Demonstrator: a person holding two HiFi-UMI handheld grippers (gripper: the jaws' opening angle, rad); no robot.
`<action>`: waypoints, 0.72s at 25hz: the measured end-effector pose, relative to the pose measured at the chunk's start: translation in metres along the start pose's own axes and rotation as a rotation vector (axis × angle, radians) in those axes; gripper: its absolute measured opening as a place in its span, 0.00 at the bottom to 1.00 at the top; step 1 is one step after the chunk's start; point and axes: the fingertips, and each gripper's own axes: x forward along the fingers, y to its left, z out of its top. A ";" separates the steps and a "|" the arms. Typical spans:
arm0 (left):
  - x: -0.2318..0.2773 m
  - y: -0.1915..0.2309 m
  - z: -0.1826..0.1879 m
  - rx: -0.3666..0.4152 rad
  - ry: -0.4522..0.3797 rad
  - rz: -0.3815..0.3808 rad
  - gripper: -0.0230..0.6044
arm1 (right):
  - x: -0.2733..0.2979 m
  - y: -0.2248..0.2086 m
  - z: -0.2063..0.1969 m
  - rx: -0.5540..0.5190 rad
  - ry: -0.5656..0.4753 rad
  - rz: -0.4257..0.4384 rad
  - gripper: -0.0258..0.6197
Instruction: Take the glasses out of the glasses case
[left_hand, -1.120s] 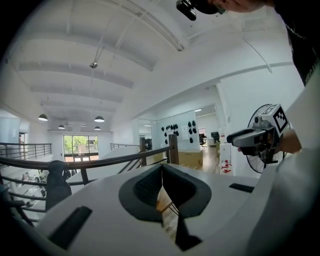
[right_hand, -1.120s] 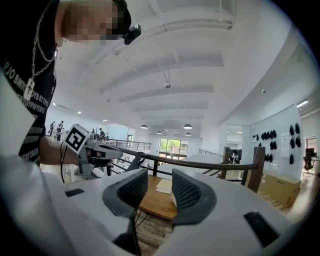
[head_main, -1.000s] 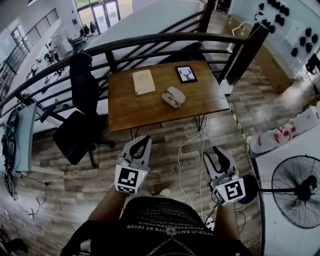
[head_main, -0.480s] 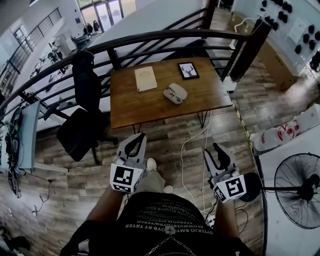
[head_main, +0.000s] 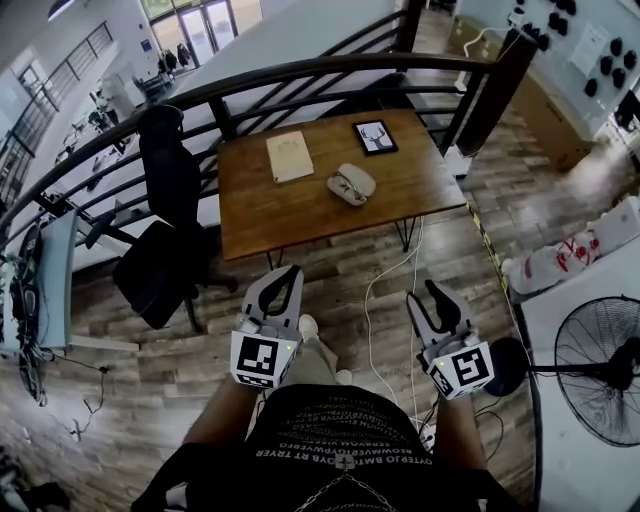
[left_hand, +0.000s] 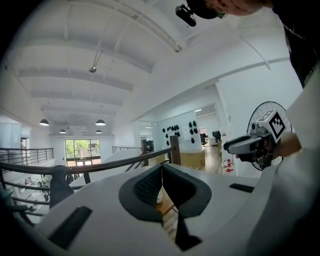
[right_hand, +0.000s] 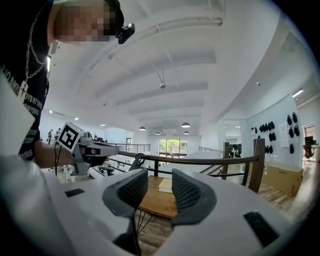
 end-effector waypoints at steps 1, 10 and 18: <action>0.001 0.000 0.000 -0.002 0.001 0.001 0.08 | 0.002 -0.001 0.000 0.000 0.000 -0.003 0.26; 0.011 0.032 -0.004 -0.002 0.002 0.024 0.08 | 0.043 -0.001 0.002 0.004 0.003 -0.012 0.26; 0.046 0.052 -0.005 -0.005 0.018 0.016 0.08 | 0.081 -0.016 0.007 -0.002 0.021 0.012 0.26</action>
